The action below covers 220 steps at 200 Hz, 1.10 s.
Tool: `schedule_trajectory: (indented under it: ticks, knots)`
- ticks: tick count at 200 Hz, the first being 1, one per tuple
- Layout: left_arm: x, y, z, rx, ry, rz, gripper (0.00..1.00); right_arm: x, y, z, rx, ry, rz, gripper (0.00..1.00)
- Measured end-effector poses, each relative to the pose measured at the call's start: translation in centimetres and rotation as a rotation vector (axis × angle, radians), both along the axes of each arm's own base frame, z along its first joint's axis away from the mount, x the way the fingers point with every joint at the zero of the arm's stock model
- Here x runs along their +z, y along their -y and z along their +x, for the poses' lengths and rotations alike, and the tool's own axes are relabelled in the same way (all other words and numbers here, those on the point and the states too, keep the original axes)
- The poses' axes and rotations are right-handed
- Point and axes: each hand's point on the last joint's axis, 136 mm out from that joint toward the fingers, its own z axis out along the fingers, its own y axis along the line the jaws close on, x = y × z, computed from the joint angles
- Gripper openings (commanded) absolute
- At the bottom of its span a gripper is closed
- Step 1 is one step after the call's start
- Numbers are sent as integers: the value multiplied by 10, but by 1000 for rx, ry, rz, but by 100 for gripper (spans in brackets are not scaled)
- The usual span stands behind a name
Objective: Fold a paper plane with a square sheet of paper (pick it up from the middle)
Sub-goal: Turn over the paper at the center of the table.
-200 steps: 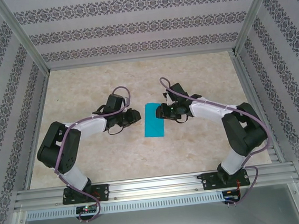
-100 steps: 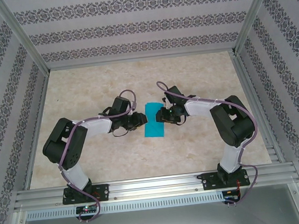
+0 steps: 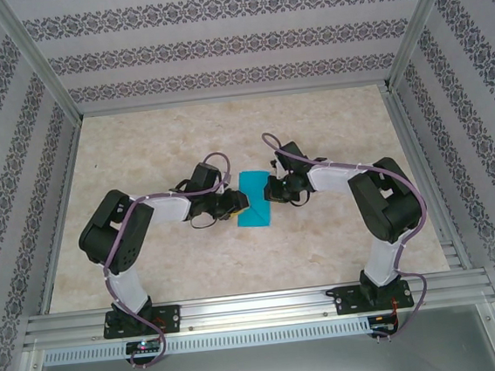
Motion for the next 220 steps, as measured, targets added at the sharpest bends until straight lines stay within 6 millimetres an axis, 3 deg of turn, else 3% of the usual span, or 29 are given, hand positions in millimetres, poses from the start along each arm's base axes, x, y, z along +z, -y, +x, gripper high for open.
schedule_trajectory:
  ticks: [37, 112, 175, 220]
  knots:
    - [-1, 9, -1, -19, -4, -28, 35, -5, 6, -1, -21, -9, 4, 8]
    - [18, 24, 13, -37, 73, -102, 36, -1, 4, -1, -24, -3, 22, 8]
    - [2, 32, 17, -50, 54, -88, 31, 0, 5, 0, -30, -3, 27, 10]
    - [1, 32, 18, -54, 64, -78, 36, 3, 10, 2, -44, 2, 32, 12]
